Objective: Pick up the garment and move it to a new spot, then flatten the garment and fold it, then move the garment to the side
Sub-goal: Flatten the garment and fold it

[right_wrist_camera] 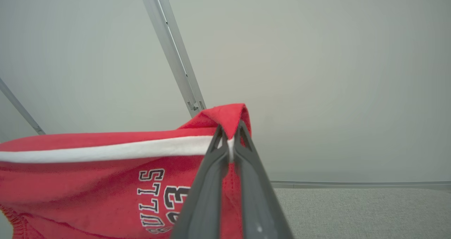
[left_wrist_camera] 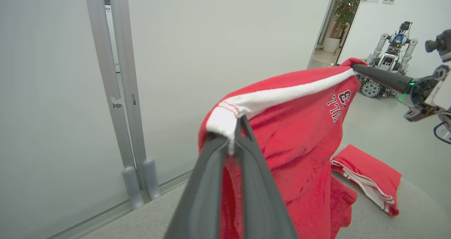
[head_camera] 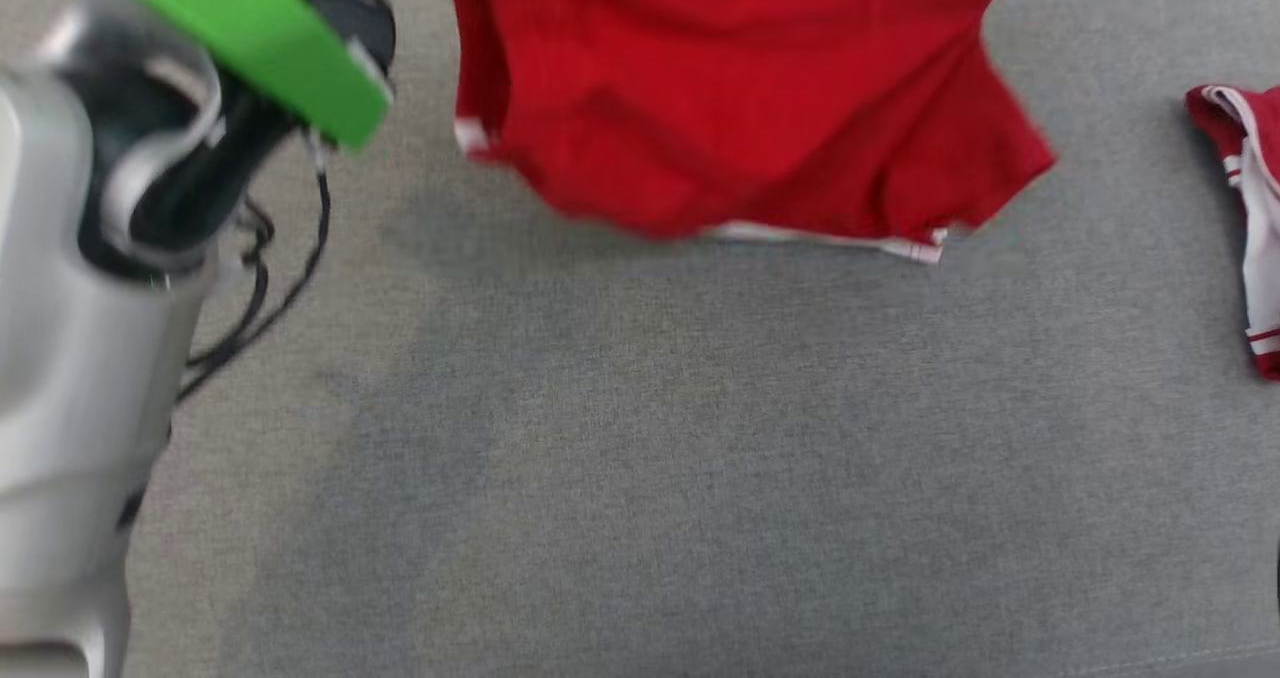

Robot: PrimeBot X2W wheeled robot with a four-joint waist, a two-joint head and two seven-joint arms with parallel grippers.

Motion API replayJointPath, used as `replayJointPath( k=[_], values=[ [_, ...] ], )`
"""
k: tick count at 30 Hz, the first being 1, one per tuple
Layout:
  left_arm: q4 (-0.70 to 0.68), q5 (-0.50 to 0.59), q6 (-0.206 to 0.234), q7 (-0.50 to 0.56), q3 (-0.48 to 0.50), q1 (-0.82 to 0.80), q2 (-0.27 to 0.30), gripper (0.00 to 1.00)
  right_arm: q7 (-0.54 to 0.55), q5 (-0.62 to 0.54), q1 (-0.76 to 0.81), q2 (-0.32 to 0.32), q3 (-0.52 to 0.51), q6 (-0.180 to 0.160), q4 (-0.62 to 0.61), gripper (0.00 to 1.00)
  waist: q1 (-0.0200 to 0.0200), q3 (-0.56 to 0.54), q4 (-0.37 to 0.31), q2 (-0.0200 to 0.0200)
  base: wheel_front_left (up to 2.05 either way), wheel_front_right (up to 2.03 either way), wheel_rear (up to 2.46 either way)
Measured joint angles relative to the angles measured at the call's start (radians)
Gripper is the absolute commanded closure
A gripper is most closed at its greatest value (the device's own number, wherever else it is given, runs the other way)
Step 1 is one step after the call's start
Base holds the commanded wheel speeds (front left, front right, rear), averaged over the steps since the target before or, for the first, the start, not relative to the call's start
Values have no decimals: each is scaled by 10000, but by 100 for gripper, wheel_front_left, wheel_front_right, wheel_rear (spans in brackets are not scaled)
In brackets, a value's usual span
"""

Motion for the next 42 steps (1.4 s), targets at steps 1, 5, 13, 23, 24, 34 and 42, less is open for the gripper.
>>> replayJointPath(
  k=[1,5,13,23,24,34,42],
  values=[
    [575,205,-10,-65,-58,-820,-184,100,-86,-293,-802,199,-67,-4,470,100,0,261,19,0,0,0,0],
    [3254,1060,-42,-1505,-174,-3782,-803,100,-1177,-1419,-3840,1158,-314,-2,2502,100,1,1449,87,0,0,0,0],
    [5875,1563,-59,-4086,-1220,-4830,-1179,100,-2857,-1613,-4627,1998,-36,-6,4857,100,2,2670,120,0,0,0,0],
    [5365,4,-59,-5624,-3547,-1874,-128,100,-3919,690,-574,1256,1657,-8,4128,100,-1,2097,46,0,0,0,0],
    [5145,-169,-59,-5756,-3689,-1434,-31,100,-4025,934,-33,1139,1764,-6,3912,100,-1,1975,48,0,0,0,0],
    [2330,-656,907,-6103,-4794,4480,1312,100,-4194,1954,5977,232,1981,-4,2015,100,-3,73,78,0,0,0,0],
    [196,-1313,2485,-6205,-4957,8736,1753,100,-3789,1967,9756,144,1570,8,1014,100,-3,-1605,137,0,0,0,0]
  ],
)
